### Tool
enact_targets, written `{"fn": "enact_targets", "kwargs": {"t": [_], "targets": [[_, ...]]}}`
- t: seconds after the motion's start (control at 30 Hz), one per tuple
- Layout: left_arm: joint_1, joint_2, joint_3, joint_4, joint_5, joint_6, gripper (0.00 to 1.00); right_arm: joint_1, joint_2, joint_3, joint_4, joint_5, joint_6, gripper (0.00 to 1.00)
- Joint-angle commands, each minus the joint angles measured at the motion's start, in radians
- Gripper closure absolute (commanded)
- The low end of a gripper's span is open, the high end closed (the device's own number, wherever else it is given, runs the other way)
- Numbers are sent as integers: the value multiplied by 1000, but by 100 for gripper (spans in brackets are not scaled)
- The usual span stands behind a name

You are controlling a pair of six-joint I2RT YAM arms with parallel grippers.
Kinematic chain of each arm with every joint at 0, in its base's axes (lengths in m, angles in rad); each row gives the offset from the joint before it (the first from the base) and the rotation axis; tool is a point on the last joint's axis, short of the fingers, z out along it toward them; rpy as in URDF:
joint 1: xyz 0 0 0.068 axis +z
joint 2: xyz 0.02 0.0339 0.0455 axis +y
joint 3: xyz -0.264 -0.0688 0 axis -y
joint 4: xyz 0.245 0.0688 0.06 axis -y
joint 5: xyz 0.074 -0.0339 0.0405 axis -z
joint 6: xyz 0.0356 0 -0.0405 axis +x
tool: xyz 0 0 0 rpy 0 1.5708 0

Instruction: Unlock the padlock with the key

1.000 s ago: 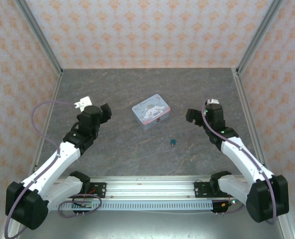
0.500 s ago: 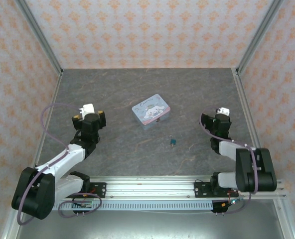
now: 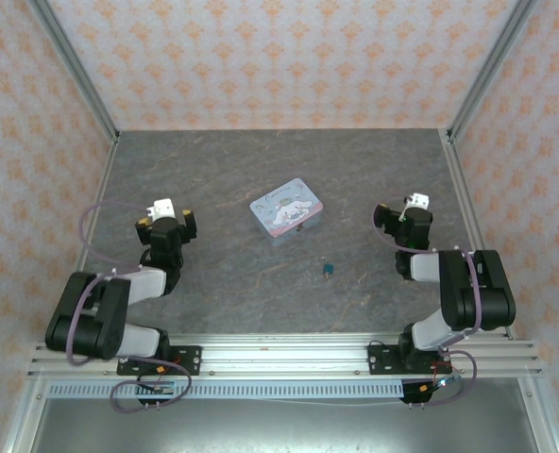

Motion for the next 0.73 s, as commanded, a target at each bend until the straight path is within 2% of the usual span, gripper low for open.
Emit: {"fn": "enact_targets", "kwargs": {"t": [0.0, 0.1, 0.7], "targets": [[13, 71, 57, 61, 63, 28, 1, -6, -2, 10, 13, -11, -16, 1], [20, 77, 92, -7, 84, 30, 0, -3, -4, 9, 13, -5, -18, 1], [21, 81, 90, 7, 85, 34, 0, 13, -4, 12, 7, 31, -23, 1]]}}
